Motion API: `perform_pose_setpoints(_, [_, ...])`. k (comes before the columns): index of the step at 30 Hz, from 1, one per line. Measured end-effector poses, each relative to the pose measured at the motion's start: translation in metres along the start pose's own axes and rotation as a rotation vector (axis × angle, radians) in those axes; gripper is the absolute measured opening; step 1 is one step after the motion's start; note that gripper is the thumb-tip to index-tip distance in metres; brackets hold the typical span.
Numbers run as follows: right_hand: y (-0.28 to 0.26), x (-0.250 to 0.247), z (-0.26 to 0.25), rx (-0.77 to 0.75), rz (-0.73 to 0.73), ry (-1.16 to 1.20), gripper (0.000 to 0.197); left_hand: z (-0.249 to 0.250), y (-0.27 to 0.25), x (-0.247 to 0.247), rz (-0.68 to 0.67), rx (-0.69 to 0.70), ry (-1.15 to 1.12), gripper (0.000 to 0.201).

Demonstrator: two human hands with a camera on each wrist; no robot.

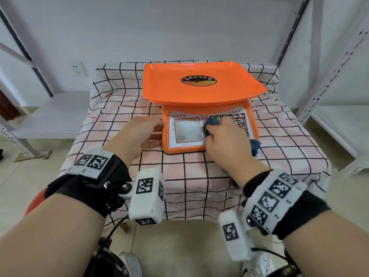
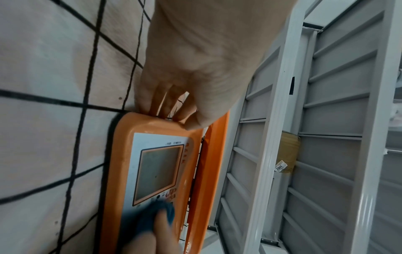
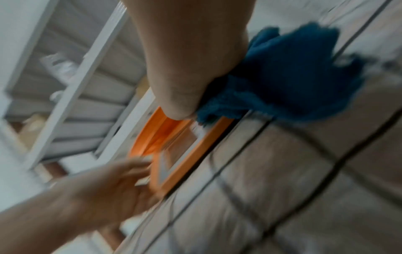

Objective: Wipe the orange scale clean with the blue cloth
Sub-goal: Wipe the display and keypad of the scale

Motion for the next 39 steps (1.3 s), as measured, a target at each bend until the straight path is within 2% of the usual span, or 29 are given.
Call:
perform_pose_setpoints(3, [0.006,0.013,-0.042,-0.135,-0.067,0.011,0.029,-0.001,-0.003,-0.001,0.009,-0.001,-0.005,0.012])
perform_pose_setpoints(6, [0.010,0.015,-0.055,-0.177,-0.130,0.011,0.031,-0.002,-0.004,0.000,0.018,-0.006,-0.028,0.011])
perform_pose_setpoints(9, [-0.004,0.022,-0.071,-0.313,-0.215,-0.065,0.033,-0.002,-0.004,0.000,0.024,-0.016,-0.043,0.010])
perform_pose_setpoints(11, [-0.012,0.024,-0.073,-0.346,-0.230,-0.102,0.036,-0.002,-0.003,0.000,0.026,-0.023,-0.043,0.010])
perform_pose_setpoints(14, [-0.007,0.007,-0.033,-0.186,-0.192,-0.075,0.037,-0.001,-0.006,-0.001,0.039,-0.026,-0.032,0.007])
perform_pose_setpoints(17, [-0.003,-0.017,0.029,0.041,-0.032,-0.057,0.034,0.000,-0.009,0.002,0.052,-0.020,-0.028,0.008])
perform_pose_setpoints(19, [-0.005,-0.018,0.039,0.078,0.024,-0.041,0.032,0.003,-0.012,0.005,0.067,-0.007,-0.041,0.010])
perform_pose_setpoints(21, [-0.004,-0.007,0.013,-0.019,-0.023,-0.016,0.032,0.005,-0.014,0.007,0.080,0.011,-0.058,0.013])
perform_pose_setpoints(24, [-0.006,0.017,-0.051,-0.248,-0.120,-0.005,0.035,0.007,-0.015,0.009,0.086,0.025,-0.068,0.015])
perform_pose_setpoints(26, [-0.009,0.024,-0.072,-0.329,-0.143,-0.024,0.039,0.007,-0.014,0.011,0.087,0.020,-0.066,0.016])
perform_pose_setpoints(31, [-0.020,0.020,-0.035,-0.410,-0.204,-0.122,0.036,0.007,-0.012,0.009,0.090,0.021,-0.030,0.015])
perform_pose_setpoints(33, [-0.023,0.014,-0.003,-0.322,-0.165,-0.059,0.032,0.006,-0.011,0.008,0.090,0.019,-0.025,0.014])
perform_pose_setpoints(37, [-0.020,-0.005,0.071,0.071,0.031,0.209,0.025,0.005,-0.009,0.007,0.088,0.019,-0.017,0.013])
perform_pose_setpoints(39, [-0.018,-0.010,0.084,0.178,0.068,0.247,0.025,0.005,-0.009,0.007,0.096,0.018,-0.020,0.013])
Point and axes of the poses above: each hand's wrist, its own y-axis towards the middle knuckle, its own x-axis out of the palm, z = x × y, the point moved 8 cm from there along y, towards the middle knuckle, and after that the axes turned 10 degrees about -z, right-handed, at the moved point
